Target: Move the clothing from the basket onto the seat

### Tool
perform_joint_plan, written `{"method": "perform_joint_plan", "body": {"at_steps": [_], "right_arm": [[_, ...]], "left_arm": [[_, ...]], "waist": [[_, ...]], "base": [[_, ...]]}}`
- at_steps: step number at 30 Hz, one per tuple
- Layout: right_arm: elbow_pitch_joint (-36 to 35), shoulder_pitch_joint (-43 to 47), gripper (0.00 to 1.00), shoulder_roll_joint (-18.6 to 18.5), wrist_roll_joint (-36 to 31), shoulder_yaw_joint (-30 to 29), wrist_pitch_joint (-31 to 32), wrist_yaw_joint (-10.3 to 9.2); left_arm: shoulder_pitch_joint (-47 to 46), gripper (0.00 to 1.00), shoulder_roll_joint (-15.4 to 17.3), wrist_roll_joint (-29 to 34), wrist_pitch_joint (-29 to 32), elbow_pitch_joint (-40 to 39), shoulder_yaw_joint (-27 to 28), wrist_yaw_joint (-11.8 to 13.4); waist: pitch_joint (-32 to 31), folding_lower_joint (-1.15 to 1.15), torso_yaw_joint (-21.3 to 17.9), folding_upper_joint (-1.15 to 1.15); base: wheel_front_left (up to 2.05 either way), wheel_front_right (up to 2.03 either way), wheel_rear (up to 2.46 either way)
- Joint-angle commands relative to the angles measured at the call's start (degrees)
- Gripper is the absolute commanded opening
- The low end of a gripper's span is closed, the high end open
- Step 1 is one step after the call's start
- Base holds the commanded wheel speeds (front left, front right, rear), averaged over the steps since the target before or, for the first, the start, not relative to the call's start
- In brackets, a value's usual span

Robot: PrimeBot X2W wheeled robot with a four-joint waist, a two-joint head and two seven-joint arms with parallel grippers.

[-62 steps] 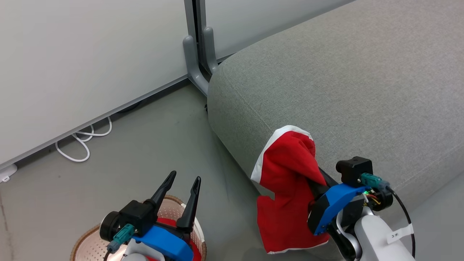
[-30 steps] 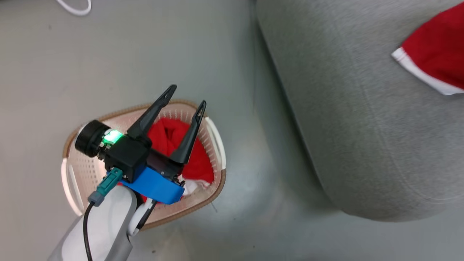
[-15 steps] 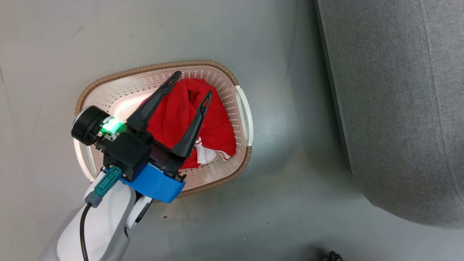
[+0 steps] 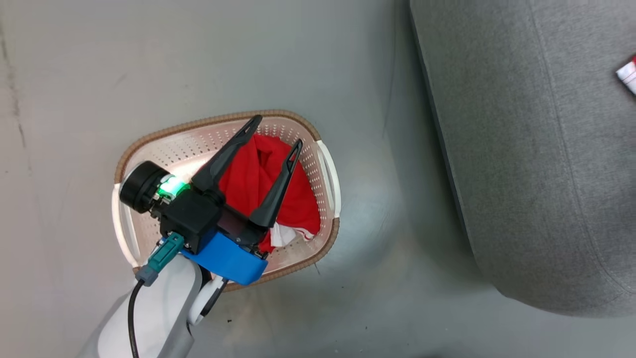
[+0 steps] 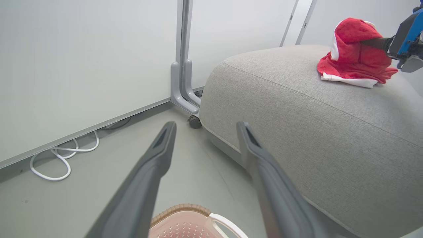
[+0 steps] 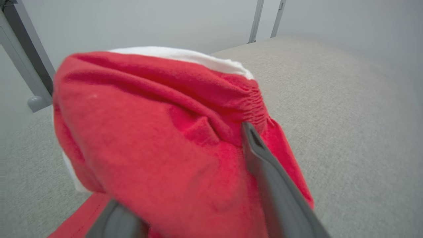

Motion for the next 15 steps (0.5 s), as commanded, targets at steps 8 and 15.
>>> {"method": "perform_joint_plan", "body": {"at_steps": [8,15], "right_arm": [[2.8,5.8,1.0,0.2,-4.1,5.1,0.2,0.01],[1.2,12.2,1.0,2.2,-4.3,10.7,0.3,0.01]], "left_arm": [[4.0,1.0,-3.2,-2.7,-0.3,2.5,0.8,-0.1],[8.7,1.0,-5.9,-4.5,-0.3,4.7,3.7,-0.1]], "waist": [[-10.6,-0.01,1.4,0.0],[-19.0,-0.01,3.0,0.0]], "base": [[0.0,0.0,0.0],[0.0,0.0,0.0]]}}
